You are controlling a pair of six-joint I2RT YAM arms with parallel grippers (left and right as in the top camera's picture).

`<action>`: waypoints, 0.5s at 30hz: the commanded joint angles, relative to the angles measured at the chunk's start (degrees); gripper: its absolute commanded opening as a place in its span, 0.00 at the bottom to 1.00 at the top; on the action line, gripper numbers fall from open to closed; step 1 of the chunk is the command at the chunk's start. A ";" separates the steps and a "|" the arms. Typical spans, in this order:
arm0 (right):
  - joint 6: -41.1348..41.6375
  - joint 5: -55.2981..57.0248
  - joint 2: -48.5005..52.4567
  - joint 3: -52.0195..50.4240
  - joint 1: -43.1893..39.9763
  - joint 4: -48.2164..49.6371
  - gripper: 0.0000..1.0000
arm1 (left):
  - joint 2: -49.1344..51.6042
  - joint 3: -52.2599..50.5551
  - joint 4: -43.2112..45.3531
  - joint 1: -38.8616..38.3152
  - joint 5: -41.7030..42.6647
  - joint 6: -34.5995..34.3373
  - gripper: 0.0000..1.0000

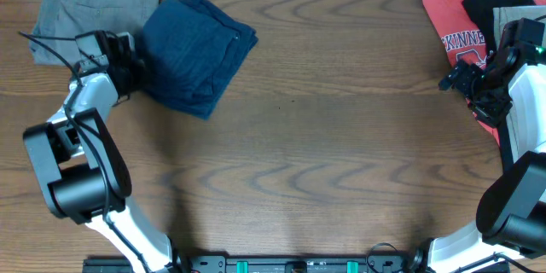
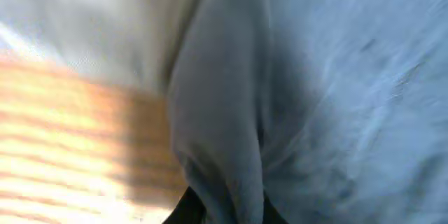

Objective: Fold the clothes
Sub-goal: 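Drag the navy shorts onto the grey pants with the left gripper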

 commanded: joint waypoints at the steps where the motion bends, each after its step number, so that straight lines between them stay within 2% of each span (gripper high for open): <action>1: -0.59 -0.15 0.24 0.42 -0.02 -0.07 0.99 | -6.67 1.11 2.99 -2.73 -0.11 -2.40 0.06; 7: -0.59 -0.15 0.24 0.42 -0.02 -0.07 0.99 | -10.01 1.11 8.31 -7.74 -1.03 -2.47 0.06; 15: -0.59 -0.15 0.24 0.42 -0.02 -0.07 0.99 | -9.99 1.11 14.21 -9.46 -11.32 -9.03 0.07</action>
